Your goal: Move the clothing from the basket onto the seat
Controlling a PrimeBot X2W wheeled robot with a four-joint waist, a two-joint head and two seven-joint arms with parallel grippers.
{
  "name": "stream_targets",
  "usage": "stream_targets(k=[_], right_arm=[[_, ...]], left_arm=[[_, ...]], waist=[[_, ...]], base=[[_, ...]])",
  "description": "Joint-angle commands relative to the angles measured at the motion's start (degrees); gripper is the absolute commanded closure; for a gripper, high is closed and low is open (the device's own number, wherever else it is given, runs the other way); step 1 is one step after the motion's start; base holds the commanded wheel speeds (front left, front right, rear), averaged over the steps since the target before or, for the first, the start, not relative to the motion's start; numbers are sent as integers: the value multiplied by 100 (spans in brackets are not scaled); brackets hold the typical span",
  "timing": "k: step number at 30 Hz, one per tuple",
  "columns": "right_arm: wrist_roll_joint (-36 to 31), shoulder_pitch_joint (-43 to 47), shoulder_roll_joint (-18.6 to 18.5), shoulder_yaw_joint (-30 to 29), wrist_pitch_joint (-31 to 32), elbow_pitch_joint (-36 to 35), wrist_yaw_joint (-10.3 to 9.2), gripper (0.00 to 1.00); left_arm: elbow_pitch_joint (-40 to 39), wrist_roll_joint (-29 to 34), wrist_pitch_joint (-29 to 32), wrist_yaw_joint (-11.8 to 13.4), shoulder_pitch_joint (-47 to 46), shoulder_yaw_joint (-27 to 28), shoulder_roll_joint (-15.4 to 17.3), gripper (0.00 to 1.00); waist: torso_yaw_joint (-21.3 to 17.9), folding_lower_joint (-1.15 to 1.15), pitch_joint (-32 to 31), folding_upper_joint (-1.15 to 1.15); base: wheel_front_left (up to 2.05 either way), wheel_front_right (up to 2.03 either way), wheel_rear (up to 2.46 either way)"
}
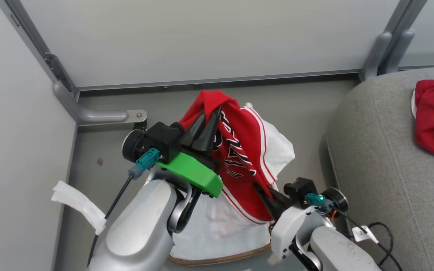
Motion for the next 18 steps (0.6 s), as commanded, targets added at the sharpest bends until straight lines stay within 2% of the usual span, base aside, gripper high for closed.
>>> stream_targets(k=[1, 3, 4, 5, 6, 11, 18], right_arm=[[-82, 141, -35, -177, -1, -99, -8, 100], [-171, 247, -34, -457, -1, -315, -7, 100], [-210, 295, -34, -604, -1, -456, -8, 100], [-239, 334, -34, -735, -2, -599, -8, 100], [-250, 385, -33, -898, -2, -783, -7, 100], [-186, 607, -30, -1528, -7, -1683, -7, 100], [-31, 817, -31, -1942, -7, -2630, -7, 100]], left_arm=[[14, 58, -7, -33, 57, 72, 17, 100], [63, 134, -6, -48, 148, 134, 30, 100], [78, 172, -7, -52, 189, 180, 42, 86], [98, 209, -6, -53, 228, 213, 49, 50], [166, 232, -6, -51, 301, 241, 61, 0], [344, 333, -6, -88, 574, 446, 130, 0], [507, 542, -5, -147, 1027, 838, 217, 0]], waist=[[-107, 0, 13, 0], [-184, 0, 15, 0], [-230, 0, 13, 0], [-262, 0, 11, 0], [-317, 0, 6, 0], [-657, 0, 1, 0], [-1535, 0, 10, 0]], base=[[0, 0, 0], [0, 0, 0], [0, 0, 0], [0, 0, 0], [0, 0, 0], [0, 0, 0], [0, 0, 0]])
